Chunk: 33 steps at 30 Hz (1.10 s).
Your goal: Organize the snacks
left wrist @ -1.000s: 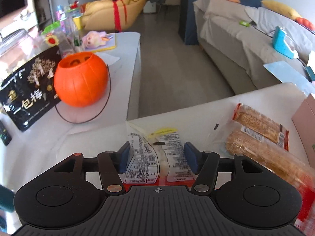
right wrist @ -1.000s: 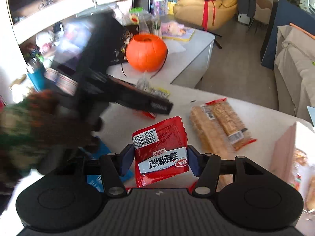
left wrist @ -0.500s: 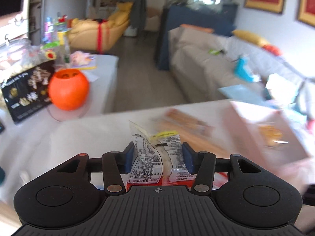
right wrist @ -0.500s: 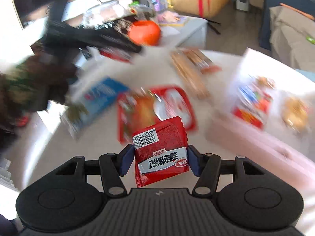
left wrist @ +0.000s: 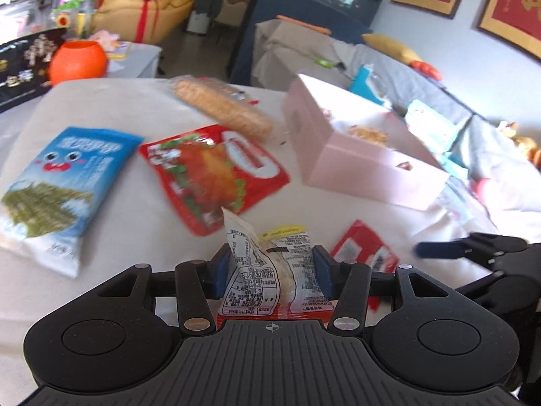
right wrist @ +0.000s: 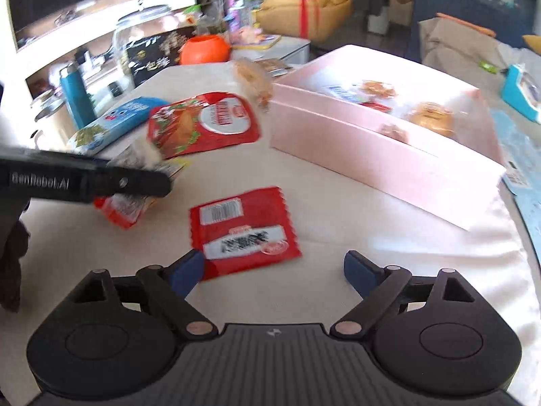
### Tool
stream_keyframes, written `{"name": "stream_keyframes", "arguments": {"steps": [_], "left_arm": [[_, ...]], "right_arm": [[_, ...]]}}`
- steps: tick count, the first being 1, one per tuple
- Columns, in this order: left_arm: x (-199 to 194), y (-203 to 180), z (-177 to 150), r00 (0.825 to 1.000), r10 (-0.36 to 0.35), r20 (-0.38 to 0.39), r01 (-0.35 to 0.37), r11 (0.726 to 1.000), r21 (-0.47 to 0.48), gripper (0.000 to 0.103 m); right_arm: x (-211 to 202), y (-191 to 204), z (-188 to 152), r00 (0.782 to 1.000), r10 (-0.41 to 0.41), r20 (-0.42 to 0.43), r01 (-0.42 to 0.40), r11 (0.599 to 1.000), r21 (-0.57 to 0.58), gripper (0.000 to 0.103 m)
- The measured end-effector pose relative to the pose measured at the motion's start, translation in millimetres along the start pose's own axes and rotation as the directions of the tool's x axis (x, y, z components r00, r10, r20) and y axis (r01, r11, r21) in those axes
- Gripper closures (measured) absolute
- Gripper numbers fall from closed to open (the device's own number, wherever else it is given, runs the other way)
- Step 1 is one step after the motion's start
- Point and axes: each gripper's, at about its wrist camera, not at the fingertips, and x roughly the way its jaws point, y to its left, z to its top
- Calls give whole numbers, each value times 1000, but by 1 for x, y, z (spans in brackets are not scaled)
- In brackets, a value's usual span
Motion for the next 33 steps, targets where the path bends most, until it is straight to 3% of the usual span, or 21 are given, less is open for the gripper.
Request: {"name": "stream_keyframes", "arguments": {"steps": [5, 9, 13, 20, 24, 27, 33], "left_arm": [[-2, 4, -9, 999, 18, 34, -18, 1000, 3, 48], [-3, 0, -17, 996, 34, 78, -38, 998, 41, 49], [-5, 6, -17, 996, 12, 83, -13, 1000, 9, 49], [-4, 2, -16, 997, 21, 79, -23, 1000, 21, 49], [-3, 1, -12, 998, 22, 57, -23, 1000, 13, 49], [-4, 4, -7, 1000, 14, 25, -13, 1000, -18, 51], [-7, 10, -1, 999, -18, -33, 17, 999, -45, 55]], "right_arm": [[-7, -28, -10, 992, -122, 25, 119, 987, 113, 13], [-15, -31, -9, 998, -52, 24, 47, 984, 171, 15], [-7, -11, -2, 1000, 4, 10, -5, 987, 159, 16], [13, 27, 5, 997, -76, 16, 75, 996, 51, 11], [7, 17, 3, 997, -70, 16, 69, 997, 33, 11], [3, 2, 0, 992, -121, 19, 120, 992, 43, 11], [-2, -30, -4, 985, -170, -1, 169, 977, 132, 11]]}}
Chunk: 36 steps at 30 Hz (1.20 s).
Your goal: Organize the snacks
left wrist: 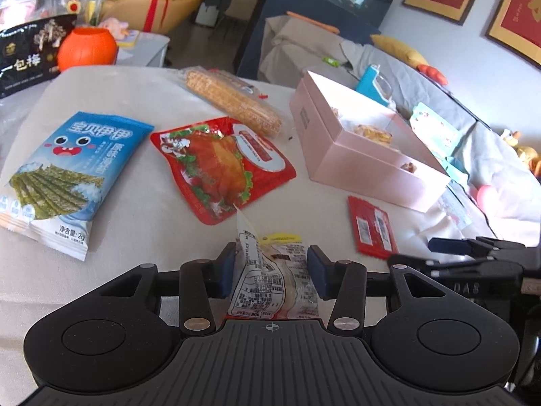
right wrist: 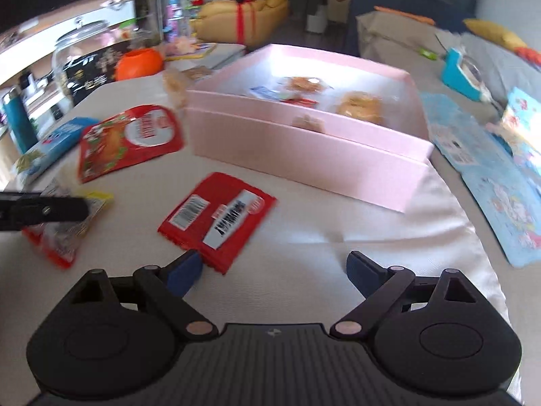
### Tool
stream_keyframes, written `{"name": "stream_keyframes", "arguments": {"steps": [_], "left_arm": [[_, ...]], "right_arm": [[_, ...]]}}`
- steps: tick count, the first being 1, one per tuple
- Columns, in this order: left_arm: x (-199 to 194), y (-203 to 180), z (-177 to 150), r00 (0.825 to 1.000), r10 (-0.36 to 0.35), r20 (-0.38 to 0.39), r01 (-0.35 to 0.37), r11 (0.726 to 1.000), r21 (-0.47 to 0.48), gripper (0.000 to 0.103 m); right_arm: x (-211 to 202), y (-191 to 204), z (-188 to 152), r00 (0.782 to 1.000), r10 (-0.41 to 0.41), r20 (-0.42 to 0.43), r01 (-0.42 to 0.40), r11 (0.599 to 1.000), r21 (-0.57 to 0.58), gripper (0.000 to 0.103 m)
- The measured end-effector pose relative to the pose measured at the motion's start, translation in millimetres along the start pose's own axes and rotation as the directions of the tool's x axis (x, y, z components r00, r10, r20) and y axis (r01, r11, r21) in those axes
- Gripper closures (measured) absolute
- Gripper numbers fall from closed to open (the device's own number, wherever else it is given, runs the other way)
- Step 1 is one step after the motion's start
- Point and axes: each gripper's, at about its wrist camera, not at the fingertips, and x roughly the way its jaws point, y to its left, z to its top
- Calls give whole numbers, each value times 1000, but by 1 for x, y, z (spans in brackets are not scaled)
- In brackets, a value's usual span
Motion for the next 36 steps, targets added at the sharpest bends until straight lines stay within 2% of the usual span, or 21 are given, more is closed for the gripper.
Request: {"name": "stream_keyframes", "arguments": {"steps": [5, 10, 16, 19, 23, 27, 36], "left_arm": [[1, 1, 4, 1000, 20, -12, -20, 1000, 15, 56], [3, -7, 2, 999, 48, -14, -47, 997, 64, 56], [1, -8, 1, 998, 53, -17, -52, 997, 58, 56], [0, -14, -2, 997, 68, -20, -67, 996, 55, 57], [-1, -27, -6, 996, 85, -39, -83, 995, 63, 58], [-2, -39, -12, 995, 81, -53, -75, 991, 109, 58], [-2, -39, -15, 995, 87, -39, -82, 991, 110, 57]], "right_arm": [[2, -6, 5, 1000, 11, -20, -9, 996, 84, 11], [8, 6, 18, 994, 110, -19, -105, 981, 163, 11], [24, 37, 32, 996, 93, -10, -91, 991, 101, 11], [28, 40, 35, 995, 97, -5, -96, 993, 71, 11], [25, 32, 28, 992, 123, 10, -123, 992, 26, 11], [15, 22, 11, 997, 74, 36, -72, 996, -47, 11], [6, -7, 3, 999, 33, 25, -33, 999, 10, 11]]}}
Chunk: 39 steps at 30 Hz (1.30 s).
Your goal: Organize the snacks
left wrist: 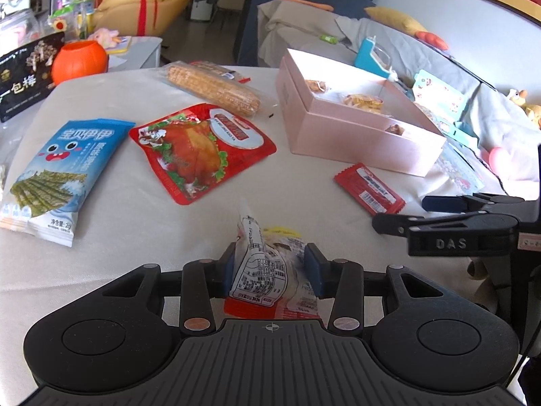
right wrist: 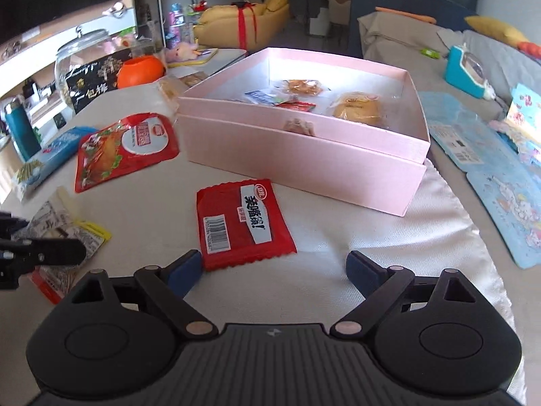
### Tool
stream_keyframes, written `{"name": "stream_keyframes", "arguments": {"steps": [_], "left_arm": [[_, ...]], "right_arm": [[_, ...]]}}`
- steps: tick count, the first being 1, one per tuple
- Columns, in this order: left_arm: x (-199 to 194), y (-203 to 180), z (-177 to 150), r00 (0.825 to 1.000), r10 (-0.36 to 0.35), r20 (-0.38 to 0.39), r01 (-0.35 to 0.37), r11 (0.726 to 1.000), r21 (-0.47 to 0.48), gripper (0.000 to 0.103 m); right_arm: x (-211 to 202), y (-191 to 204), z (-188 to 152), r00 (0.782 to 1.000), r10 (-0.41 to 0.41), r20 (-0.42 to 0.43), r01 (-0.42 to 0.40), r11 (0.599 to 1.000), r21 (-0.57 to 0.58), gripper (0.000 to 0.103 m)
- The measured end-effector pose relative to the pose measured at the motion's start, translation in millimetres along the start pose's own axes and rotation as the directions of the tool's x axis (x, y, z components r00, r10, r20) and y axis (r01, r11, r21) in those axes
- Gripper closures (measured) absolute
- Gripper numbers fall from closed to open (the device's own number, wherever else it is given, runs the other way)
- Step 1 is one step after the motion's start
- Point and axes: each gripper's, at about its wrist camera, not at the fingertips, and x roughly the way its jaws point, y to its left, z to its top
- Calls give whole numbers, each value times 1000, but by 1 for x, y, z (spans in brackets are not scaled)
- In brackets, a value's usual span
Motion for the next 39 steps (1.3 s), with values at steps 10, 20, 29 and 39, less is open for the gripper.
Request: {"name": "stream_keyframes", "arguments": {"steps": [10, 20, 29, 39], "left_arm": [[-3, 1, -3, 1000, -10, 17, 10, 1000, 1, 57], [-4, 0, -4, 999, -36, 10, 36, 999, 35, 57], [-19, -13, 17, 987, -141, 72, 136, 988, 74, 82], [-45, -48, 123, 896, -306, 322, 278, 952, 130, 81]], "right_arm": [[20, 40, 20, 1000, 6, 13, -6, 1000, -23, 32], [-14, 18, 9, 1000, 14, -15, -15, 999, -48, 48], [-44, -39, -6, 998, -55, 14, 54, 996, 72, 47], [-56, -54, 0, 996, -59, 71, 51, 992, 119, 47]]}}
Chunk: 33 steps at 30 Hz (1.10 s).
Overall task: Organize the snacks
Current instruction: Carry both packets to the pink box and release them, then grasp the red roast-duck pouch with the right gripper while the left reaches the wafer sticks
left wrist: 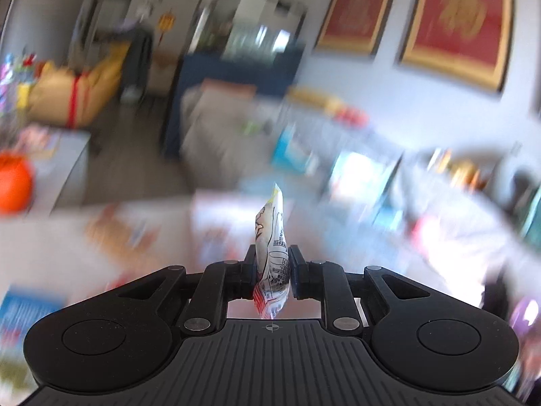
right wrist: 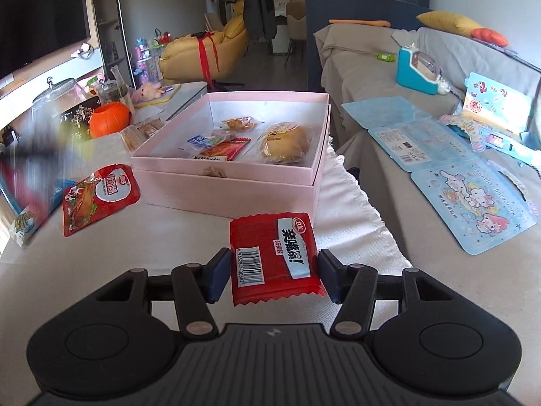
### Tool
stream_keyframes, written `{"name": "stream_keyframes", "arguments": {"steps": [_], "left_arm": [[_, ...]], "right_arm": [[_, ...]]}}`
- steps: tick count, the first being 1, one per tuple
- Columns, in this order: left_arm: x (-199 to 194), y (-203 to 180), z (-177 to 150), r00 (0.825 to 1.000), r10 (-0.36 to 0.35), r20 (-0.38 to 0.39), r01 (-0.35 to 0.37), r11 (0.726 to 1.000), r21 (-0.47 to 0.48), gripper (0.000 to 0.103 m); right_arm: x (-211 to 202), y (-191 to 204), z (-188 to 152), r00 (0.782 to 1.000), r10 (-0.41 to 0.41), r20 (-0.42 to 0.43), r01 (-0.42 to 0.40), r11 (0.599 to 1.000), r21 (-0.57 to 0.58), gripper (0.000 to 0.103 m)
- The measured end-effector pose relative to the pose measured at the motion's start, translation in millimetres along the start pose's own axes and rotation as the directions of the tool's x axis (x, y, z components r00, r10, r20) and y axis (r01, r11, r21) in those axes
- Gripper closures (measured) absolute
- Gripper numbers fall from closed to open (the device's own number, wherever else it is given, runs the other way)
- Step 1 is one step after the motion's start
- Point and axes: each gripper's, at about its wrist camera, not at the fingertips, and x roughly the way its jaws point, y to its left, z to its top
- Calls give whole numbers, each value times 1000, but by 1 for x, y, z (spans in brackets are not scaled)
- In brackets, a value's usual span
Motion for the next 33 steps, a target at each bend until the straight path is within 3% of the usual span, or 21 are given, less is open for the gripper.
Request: {"name": "stream_keyframes", "arguments": {"steps": [1, 3, 5, 8, 12, 16, 18, 22, 28, 31, 33], "left_arm": [[9, 1, 14, 998, -39, 44, 40, 999, -23, 80], [35, 8, 33, 997, -65, 45, 68, 995, -66, 76], [56, 17, 36, 1000, -10, 20, 12, 997, -71, 75], [58, 32, 16, 998, 67, -10, -68, 997, -38, 75], [34, 69, -24, 990, 117, -79, -124, 989, -81, 75], [19, 110, -43, 954, 252, -163, -276, 950, -144, 75], [7, 127, -43, 937, 300, -176, -327, 933, -150, 75], [4, 149, -42, 913, 360, -192, -384, 918, -104, 75], [43, 164, -50, 909, 312, -277, -342, 938, -65, 75], [57, 155, -58, 902, 311, -298, -333, 943, -25, 76], [53, 146, -64, 919, 261, -294, -285, 957, -43, 76]], "right_arm": [[2, 2, 1, 1000, -1, -4, 1, 1000, 1, 47], [5, 6, 1, 1000, 1, -11, -1, 1000, 2, 47], [6, 11, -1, 1000, 0, -14, 0, 1000, -3, 47], [2, 12, -5, 1000, -13, -10, 13, 1000, -17, 47], [-13, 4, 3, 999, 32, 25, -32, 999, -10, 47], [-23, 5, 53, 990, 88, 113, -88, 996, -9, 46], [-17, 11, 85, 981, 95, 168, -91, 995, -31, 39], [18, 37, 122, 992, 16, 129, -8, 998, -63, 34], [27, 88, 66, 979, 201, 17, -197, 969, -146, 33], [37, 102, 37, 981, 189, -54, -195, 967, -163, 33], [42, 105, 25, 982, 171, -83, -183, 970, -159, 33]]}}
